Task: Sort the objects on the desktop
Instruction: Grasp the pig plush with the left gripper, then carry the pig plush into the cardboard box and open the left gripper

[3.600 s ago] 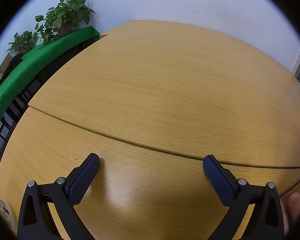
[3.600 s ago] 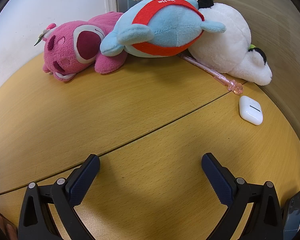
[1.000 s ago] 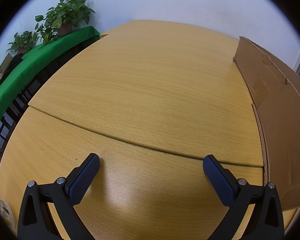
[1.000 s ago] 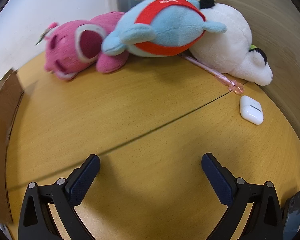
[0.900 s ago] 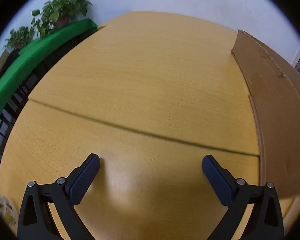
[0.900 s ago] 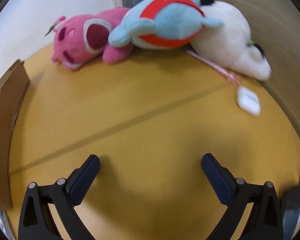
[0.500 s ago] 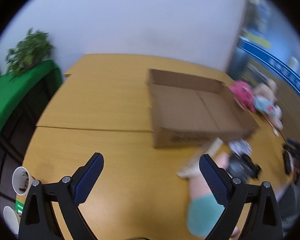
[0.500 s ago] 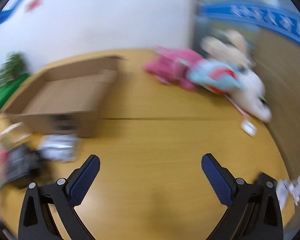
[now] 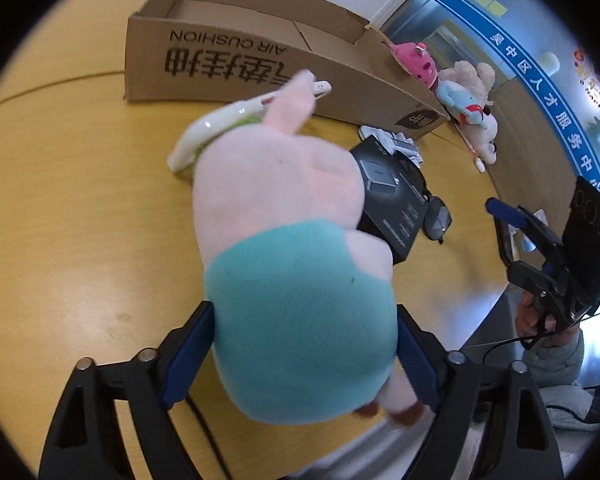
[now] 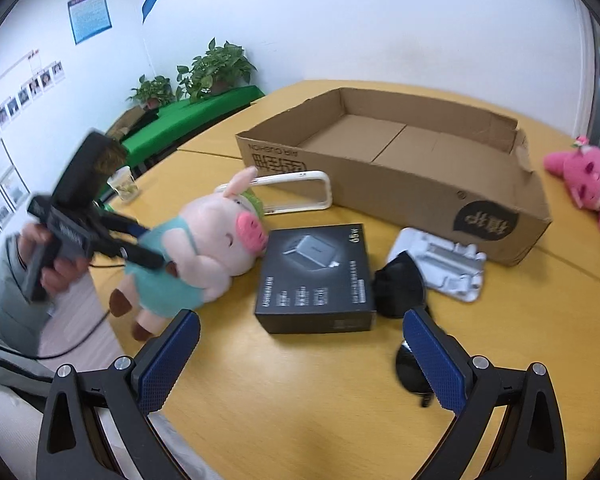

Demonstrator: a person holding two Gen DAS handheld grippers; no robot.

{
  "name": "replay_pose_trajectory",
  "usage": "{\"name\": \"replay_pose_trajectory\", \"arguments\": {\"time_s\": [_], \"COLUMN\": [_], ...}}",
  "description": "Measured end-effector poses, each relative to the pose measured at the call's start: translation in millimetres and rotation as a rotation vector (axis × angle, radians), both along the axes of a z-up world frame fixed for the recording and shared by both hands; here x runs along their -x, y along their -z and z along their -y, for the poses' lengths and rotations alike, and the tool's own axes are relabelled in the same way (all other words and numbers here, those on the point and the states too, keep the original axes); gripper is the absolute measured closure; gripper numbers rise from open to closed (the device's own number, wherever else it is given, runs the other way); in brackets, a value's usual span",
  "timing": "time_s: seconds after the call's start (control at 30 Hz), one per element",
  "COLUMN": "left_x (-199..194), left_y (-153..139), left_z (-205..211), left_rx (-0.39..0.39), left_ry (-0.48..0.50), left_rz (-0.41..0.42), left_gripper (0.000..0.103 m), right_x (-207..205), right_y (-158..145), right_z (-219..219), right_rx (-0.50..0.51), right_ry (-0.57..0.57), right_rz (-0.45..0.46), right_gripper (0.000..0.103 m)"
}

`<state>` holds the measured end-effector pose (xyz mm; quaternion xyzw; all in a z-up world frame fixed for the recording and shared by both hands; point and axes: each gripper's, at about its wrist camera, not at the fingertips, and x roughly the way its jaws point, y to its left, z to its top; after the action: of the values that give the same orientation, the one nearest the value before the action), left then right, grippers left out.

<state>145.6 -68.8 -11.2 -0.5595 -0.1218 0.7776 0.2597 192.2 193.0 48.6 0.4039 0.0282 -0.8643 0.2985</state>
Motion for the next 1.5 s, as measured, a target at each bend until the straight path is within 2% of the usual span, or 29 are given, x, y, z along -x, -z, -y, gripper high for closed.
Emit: {"name": "replay_pose_trajectory", "arguments": {"time_s": [0.1,0.2,0.37,0.47,0.6,0.67,0.8,0.93,1.0,1.1,1.23,1.5], "left_x": [-7.9,-8.1,-6.5,-12.2,-16.2,-17.6,-20.2,-16.7,-14.1,-9.3,6.7,67.3], "left_y": [0.3,-0.7,-0.5,0.9,3.4,2.6,-5.6,-19.4,-31.1,-60.9,-103.3,-194.2], "left_z": [-10.2,-10.3,-14.9,-16.5,-17.2,-17.7,-20.2,-25.6,-28.5,-33.9,-43.1,-55.0], "left_rx": [0.04,0.043,0.056,0.039,0.015,0.015,0.027,0.03,0.024,0.017,0.001,-0.021], "left_ry": [-0.017,-0.034,-0.001,0.026,0.023,0.019,0.001,-0.02,-0.015,-0.005,0.011,0.039], "left_rz": [-0.042,-0.04,-0.046,-0.038,-0.026,-0.032,-0.072,-0.101,-0.131,-0.215,-0.342,-0.625], "left_gripper": [0.02,0.023,0.028,0.029,0.03,0.032,0.037,0.041,0.041,0.041,0.041,0.041], "right_x": [5.2,10.9,29.7,49.8,65.9,67.7,70.1,77.3,76.3,72.7,79.2,113.0], "right_y": [4.4,9.7,4.1,6.6,26.2,38.1,46.8,50.1,40.3,9.3,-43.3,-154.1], "right_z": [-0.4,12.2,46.6,70.1,102.5,117.6,129.1,122.7,119.4,112.0,98.8,76.1], "right_rx": [0.059,0.117,0.159,0.163,0.146,0.111,0.104,0.156,0.168,0.171,0.197,0.145], "right_ry": [0.015,-0.009,-0.09,-0.126,-0.231,-0.278,-0.336,-0.339,-0.34,-0.338,-0.309,-0.248], "right_rz": [0.06,0.109,0.12,0.148,0.248,0.293,0.314,0.344,0.315,0.221,0.073,-0.23], "right_gripper": [0.0,0.0,0.0,0.0,0.002,0.013,0.013,0.023,0.026,0.029,0.029,0.03]}}
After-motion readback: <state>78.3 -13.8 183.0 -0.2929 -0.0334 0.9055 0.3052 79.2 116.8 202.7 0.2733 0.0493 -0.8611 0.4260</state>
